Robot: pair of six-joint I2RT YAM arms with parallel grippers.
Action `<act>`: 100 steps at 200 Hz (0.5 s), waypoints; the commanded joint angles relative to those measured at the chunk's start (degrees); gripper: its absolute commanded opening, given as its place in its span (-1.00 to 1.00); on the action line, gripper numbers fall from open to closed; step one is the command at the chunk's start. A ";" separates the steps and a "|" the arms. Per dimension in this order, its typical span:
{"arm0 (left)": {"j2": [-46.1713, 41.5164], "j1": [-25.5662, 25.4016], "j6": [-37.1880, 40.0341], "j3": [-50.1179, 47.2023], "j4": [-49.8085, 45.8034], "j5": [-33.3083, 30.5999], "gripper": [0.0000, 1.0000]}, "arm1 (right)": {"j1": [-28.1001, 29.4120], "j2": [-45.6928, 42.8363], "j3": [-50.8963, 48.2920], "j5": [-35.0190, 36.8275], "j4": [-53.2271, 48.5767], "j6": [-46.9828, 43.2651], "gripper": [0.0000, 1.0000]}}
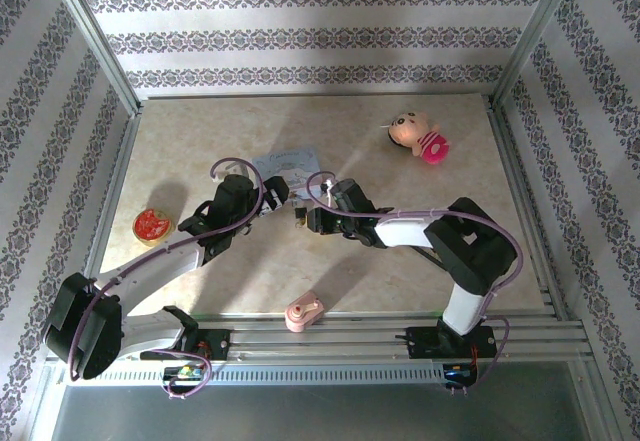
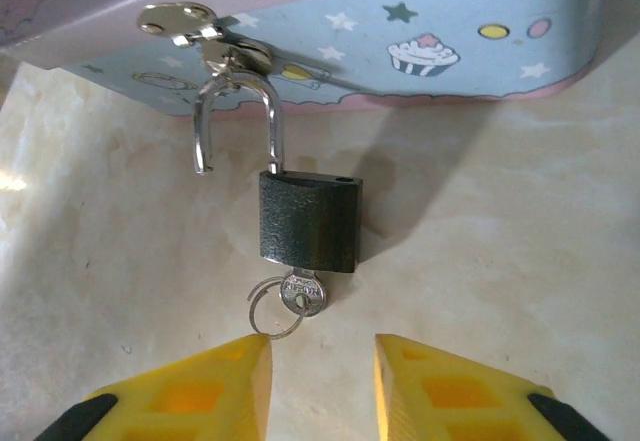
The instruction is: Unlock the padlock with the key
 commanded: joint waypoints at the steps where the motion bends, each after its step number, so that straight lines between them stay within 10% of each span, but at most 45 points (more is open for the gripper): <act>1: -1.28 1.21 3.69 0.27 -1.60 -1.94 0.99 | 0.94 -2.40 2.59 1.53 -3.37 -0.46 -0.29; 100: 6.85 11.11 9.52 8.93 -10.38 0.56 0.99 | 5.59 -1.68 12.87 14.65 -22.78 -0.84 -0.15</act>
